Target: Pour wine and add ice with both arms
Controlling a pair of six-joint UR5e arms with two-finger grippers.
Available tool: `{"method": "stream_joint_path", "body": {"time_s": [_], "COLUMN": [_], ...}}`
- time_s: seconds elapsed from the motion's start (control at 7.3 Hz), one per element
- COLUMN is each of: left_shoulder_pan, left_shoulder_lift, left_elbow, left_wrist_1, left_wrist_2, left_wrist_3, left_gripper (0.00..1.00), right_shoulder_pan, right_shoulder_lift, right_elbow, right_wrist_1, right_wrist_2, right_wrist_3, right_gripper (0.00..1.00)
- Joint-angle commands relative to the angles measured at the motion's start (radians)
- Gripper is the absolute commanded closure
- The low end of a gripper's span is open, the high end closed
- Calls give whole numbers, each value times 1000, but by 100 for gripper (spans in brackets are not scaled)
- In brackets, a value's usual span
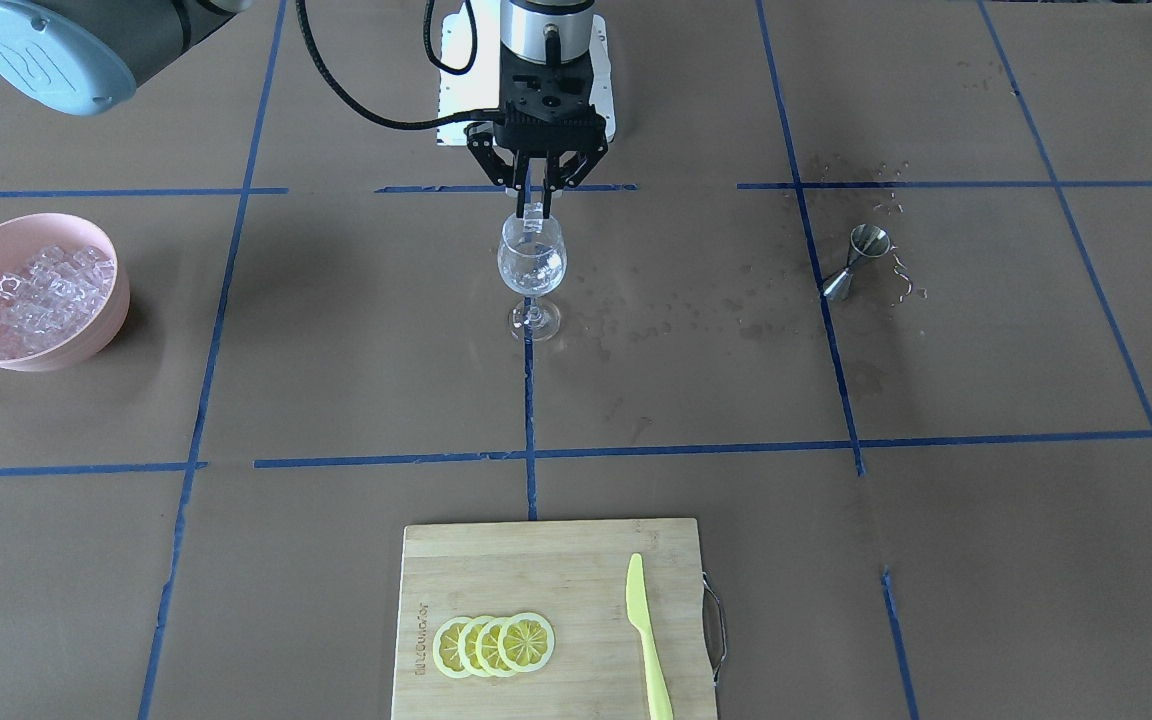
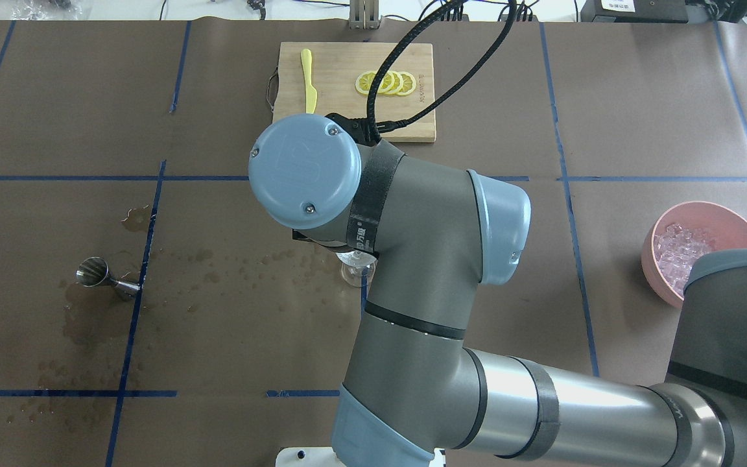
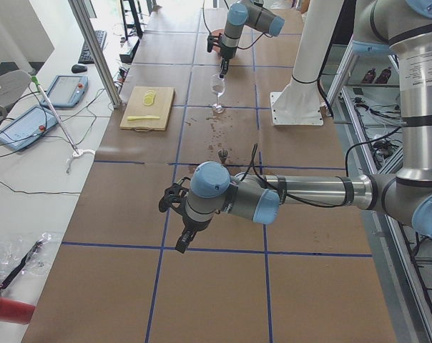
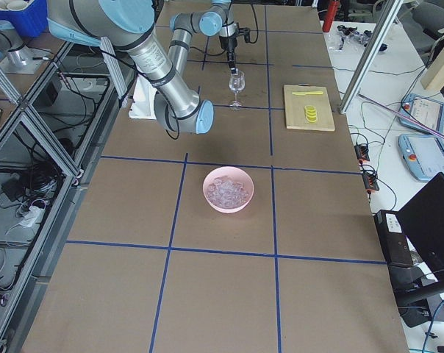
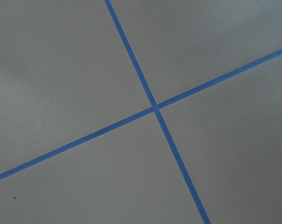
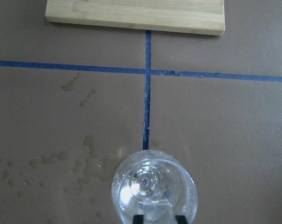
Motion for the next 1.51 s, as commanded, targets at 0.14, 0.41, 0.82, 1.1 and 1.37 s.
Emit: {"method": "stream_joint_path", "body": {"time_s": [0.14, 0.41, 0.82, 1.1, 1.37], "left_shoulder_pan": [0, 0, 0, 0, -2], "left_shoulder_lift": [1, 1, 3, 10, 29], "left_elbow": [1, 1, 5, 5, 11], "left_wrist_1": [0, 0, 2, 2, 5], "left_wrist_2": [0, 0, 0, 0, -2], "left_wrist_3": [0, 2, 9, 9, 11], "left_gripper": [0, 0, 0, 0, 0], "right_shoulder_pan": [-2, 15, 298, 503, 666], "right_shoulder_lift": [2, -48, -215, -383, -635], "right_elbow": [9, 127, 212, 227, 226], "right_wrist_1": [-35, -63, -57, -46, 85], "right_wrist_2": [7, 39, 273, 413, 513], "right_wrist_3": [0, -20, -318, -700, -1022], "right_gripper": [0, 0, 0, 0, 0]}}
